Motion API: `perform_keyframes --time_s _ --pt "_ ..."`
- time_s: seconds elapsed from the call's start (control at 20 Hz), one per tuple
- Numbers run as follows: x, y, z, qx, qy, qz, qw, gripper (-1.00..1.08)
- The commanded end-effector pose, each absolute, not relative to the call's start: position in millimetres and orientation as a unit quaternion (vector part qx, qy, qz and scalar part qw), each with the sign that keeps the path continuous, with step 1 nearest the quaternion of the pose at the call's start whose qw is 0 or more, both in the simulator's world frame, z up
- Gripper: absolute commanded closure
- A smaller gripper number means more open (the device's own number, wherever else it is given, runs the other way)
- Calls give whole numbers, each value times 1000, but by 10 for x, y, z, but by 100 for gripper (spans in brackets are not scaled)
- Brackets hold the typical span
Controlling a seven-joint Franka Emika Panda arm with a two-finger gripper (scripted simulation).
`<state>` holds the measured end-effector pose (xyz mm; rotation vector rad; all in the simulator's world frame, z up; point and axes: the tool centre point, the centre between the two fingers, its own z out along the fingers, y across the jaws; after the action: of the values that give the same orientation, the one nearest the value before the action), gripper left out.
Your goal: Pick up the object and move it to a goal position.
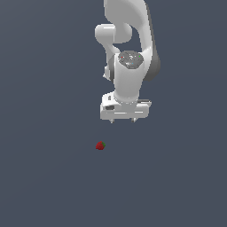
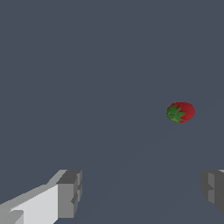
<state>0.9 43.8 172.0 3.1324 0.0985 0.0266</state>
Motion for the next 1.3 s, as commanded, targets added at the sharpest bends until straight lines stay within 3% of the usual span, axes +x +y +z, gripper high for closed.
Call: perform_keyframes --time_s 0.0,1.25 --pt "9 437 1720 999 31 9 4 -92" --pt "8 365 1691 996 89 1 4 -92"
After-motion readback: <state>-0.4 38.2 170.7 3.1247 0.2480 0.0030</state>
